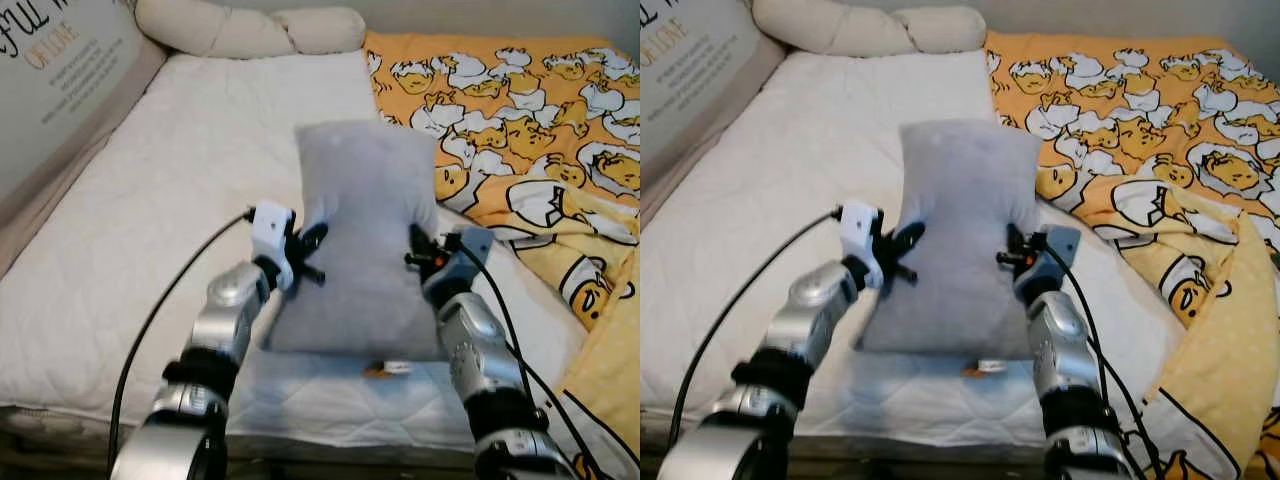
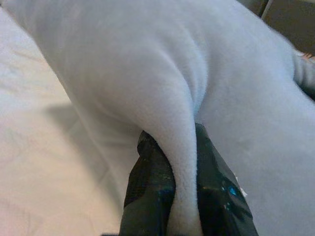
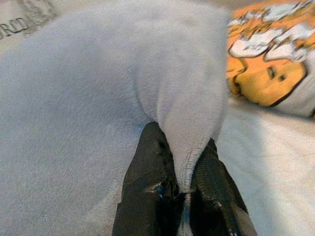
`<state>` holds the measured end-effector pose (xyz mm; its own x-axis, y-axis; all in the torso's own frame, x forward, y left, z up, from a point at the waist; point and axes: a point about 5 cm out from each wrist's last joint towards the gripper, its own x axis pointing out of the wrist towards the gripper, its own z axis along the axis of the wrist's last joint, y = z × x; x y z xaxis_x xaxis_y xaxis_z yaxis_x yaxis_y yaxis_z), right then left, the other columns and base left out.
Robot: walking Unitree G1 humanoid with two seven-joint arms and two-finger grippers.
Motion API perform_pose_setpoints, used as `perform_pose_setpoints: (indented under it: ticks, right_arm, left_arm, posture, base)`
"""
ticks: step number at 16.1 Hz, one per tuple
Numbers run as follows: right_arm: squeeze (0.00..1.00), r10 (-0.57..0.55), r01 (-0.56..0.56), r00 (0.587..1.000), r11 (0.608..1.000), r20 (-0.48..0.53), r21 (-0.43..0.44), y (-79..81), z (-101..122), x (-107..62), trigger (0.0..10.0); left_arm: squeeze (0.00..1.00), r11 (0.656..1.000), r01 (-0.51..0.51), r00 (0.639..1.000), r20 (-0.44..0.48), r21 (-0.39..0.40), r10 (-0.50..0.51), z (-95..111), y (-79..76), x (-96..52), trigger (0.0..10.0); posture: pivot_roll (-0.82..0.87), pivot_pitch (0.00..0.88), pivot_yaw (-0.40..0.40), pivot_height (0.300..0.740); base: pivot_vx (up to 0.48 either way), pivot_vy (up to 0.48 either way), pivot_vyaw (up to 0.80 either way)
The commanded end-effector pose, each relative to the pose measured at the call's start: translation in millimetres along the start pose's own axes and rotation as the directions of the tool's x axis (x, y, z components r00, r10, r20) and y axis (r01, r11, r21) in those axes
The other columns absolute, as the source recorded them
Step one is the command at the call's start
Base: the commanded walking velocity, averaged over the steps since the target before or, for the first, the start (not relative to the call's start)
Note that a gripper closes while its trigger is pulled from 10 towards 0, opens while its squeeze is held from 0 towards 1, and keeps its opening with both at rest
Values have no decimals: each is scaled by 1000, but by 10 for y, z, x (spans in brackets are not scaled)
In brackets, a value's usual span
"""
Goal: Clean up the room
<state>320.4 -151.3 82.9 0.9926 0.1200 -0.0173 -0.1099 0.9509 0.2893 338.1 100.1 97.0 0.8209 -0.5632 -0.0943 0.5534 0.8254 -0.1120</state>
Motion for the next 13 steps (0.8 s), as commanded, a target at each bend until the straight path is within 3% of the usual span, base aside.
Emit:
perform_pose_setpoints:
  ticks: [1, 3, 4, 5, 6, 11, 13]
  right_arm:
    - [0, -39, 40, 996, 999, 78, -23, -60, 151, -11, 0]
    - [0, -54, 55, 997, 998, 61, -21, -83, 133, -56, 0]
    - [0, -30, 30, 999, 1000, 27, 2, -43, 103, -78, 2157]
    - [0, -1, 1, 1000, 1000, 14, -3, 5, 89, -81, 4863]
    - [0, -7, 7, 1000, 999, 8, -32, 20, 78, -78, 10000]
    - [0, -12, 12, 1000, 1000, -21, 17, 47, 96, -53, 10000]
    - [0, -16, 17, 1000, 1000, -21, 24, 49, 101, -47, 10000]
  left_arm:
    - [0, 998, -18, 999, 37, 57, 16, 129, 25, -4, 0]
    - [0, 996, -44, 998, 54, 81, 40, 162, 0, -7, 0]
    - [0, 995, -72, 996, 56, 76, 68, 179, -25, 1, 5490]
    - [0, 995, -68, 997, 52, 78, 64, 190, -64, 12, 10000]
    - [0, 996, -50, 996, 80, 78, 44, 225, -98, 3, 10000]
    - [0, 992, -67, 996, 71, 109, 60, 263, -90, 15, 10000]
    - [0, 991, -74, 995, 68, 113, 67, 273, -77, 15, 10000]
  posture:
    - [-54, 0, 22, 740]
    - [-61, 0, 27, 740]
    - [-56, 0, 26, 740]
    - [-56, 0, 26, 740]
    - [-49, 0, 21, 740]
    - [-60, 0, 28, 740]
    - [-56, 0, 30, 740]
  base:
    - [0, 0, 0]
    - [0, 0, 0]
    - [0, 0, 0]
    - [0, 0, 0]
    - [0, 0, 0]
    - [0, 0, 0]
    - [0, 298, 0]
